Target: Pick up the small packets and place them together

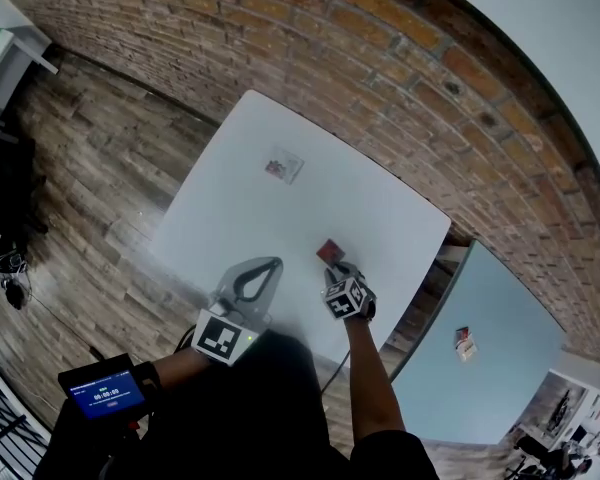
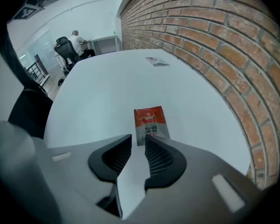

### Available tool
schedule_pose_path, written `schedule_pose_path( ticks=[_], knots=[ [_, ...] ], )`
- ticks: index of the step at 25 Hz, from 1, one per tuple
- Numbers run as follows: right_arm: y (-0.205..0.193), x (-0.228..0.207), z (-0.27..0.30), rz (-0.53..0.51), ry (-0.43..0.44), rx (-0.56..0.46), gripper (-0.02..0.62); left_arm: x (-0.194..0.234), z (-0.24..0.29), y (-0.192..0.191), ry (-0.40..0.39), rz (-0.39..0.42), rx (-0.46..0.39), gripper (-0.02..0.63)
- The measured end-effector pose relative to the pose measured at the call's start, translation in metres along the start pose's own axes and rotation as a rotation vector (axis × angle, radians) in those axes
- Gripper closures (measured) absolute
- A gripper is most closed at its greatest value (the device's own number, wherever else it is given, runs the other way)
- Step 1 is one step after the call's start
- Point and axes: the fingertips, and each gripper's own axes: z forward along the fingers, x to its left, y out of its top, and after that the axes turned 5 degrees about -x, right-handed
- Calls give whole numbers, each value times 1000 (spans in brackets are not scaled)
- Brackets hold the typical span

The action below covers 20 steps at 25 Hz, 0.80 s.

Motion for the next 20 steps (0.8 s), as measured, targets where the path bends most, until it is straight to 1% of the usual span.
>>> schedule_pose_path(
  ticks=[2, 4, 7, 10, 14, 17, 20],
  knots=[
    [-2, 0, 3, -28, 7, 23, 503, 0, -1, 2, -5, 27, -6, 606],
    [-3, 1, 5, -45, 20, 37, 520, 0, -3, 4, -6, 42, -9, 606],
    [-4, 2, 5, -57, 33, 36, 529, 3, -4, 4, 3, 35, -13, 606],
    [-9, 0, 3, -70, 34, 38, 558, 4, -6, 3, 14, 25, -18, 606],
    [-11, -1, -1, -98, 57, 30, 577, 2, -6, 3, 15, 24, -19, 606],
    [-7, 1, -7, -174, 85, 20, 584, 2, -7, 3, 8, 35, -16, 606],
    [-8, 6, -15, -283, 143, 13, 586, -1, -7, 2, 11, 25, -17, 606]
  ],
)
